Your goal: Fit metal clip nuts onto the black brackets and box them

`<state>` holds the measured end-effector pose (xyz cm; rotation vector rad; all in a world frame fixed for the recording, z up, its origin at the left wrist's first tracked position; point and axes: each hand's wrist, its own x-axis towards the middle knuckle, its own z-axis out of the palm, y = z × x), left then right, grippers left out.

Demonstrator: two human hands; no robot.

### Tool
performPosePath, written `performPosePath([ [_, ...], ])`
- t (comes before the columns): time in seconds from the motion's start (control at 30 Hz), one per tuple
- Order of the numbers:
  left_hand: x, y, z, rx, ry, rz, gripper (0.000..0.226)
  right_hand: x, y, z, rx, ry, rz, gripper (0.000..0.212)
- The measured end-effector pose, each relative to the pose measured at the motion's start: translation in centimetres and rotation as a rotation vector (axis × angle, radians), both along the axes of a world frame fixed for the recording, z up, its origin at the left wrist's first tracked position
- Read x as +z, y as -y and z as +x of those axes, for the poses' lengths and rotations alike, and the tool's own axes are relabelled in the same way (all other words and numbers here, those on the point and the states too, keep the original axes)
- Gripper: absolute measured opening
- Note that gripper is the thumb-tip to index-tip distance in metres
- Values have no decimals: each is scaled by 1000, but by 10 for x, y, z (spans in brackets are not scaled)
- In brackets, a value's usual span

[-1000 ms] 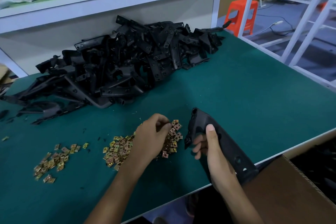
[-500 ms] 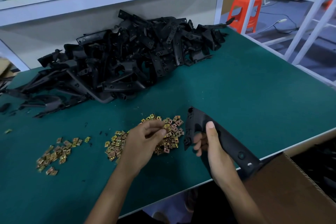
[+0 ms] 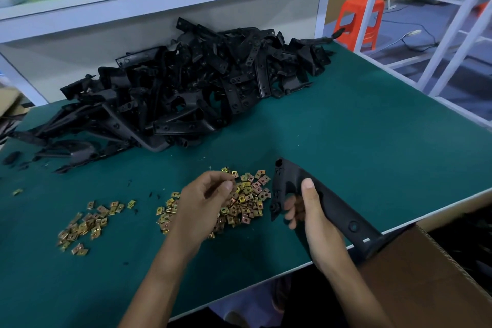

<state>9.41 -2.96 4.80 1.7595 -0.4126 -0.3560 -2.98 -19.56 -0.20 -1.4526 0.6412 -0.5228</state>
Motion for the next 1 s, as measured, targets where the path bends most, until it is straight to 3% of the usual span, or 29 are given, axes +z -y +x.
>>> performPosePath([
  [0.13,-1,18,-22,-93,-130,-28,27,1,2,-2,29,6,-1,67],
  [0.23,-4,29,-35,-96,-333,-114,29,-1,3,-3,57,54,-14,56],
  [0.47,-3,38,-41,-87,-597,-293,20,-8,10,-1,37,161,-43,55],
  [0.73,-4,37,-39,-107,-622,-337,19,-8,13,-3,59,189,-71,53],
  [0.87,-2,35,-36,-126,-605,-335,37,-7,14,-4,91,183,-67,51],
  [1.0,-1,36,-36,-112,-566,-280,24,-5,15,-3,101,190,-42,52],
])
